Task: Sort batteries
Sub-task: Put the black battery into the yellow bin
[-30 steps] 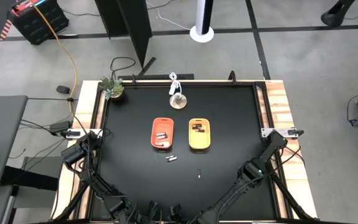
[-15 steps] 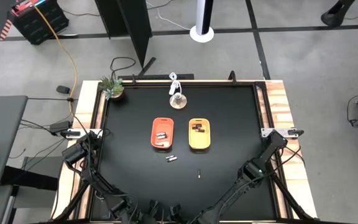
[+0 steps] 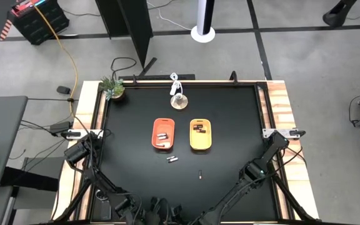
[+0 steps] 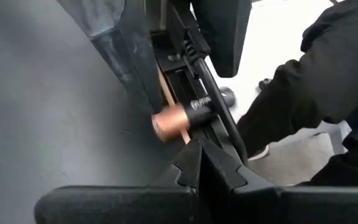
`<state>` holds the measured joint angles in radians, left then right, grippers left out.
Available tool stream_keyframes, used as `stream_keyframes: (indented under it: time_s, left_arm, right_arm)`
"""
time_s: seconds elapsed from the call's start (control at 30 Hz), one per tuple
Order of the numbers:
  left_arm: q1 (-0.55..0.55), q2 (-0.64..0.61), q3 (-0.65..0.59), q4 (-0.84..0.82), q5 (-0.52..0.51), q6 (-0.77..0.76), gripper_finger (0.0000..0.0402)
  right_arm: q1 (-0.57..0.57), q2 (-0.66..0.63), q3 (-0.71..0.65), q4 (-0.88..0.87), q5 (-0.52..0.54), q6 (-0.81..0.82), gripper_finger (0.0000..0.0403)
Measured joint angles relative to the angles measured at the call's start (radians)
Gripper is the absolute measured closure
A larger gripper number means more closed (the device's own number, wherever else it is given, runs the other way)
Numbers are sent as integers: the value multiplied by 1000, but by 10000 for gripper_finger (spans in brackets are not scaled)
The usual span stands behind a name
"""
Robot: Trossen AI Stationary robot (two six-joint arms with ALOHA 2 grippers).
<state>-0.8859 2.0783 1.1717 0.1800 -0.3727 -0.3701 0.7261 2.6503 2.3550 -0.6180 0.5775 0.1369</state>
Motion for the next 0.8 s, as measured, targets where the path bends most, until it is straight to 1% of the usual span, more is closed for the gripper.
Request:
stream_keyframes:
  time_s: [0.2,0.4,0.8]
  left_arm:
    - [22,0,0,1,-16,-1,398]
    - [34,0,0,-8,-65,6,398]
    - [33,0,-1,16,-65,5,398]
  right_arm:
    - [4,0,0,0,6,0,147]
    - [11,-1,1,-2,15,-7,147]
    - [21,-41,1,-59,23,-1,147]
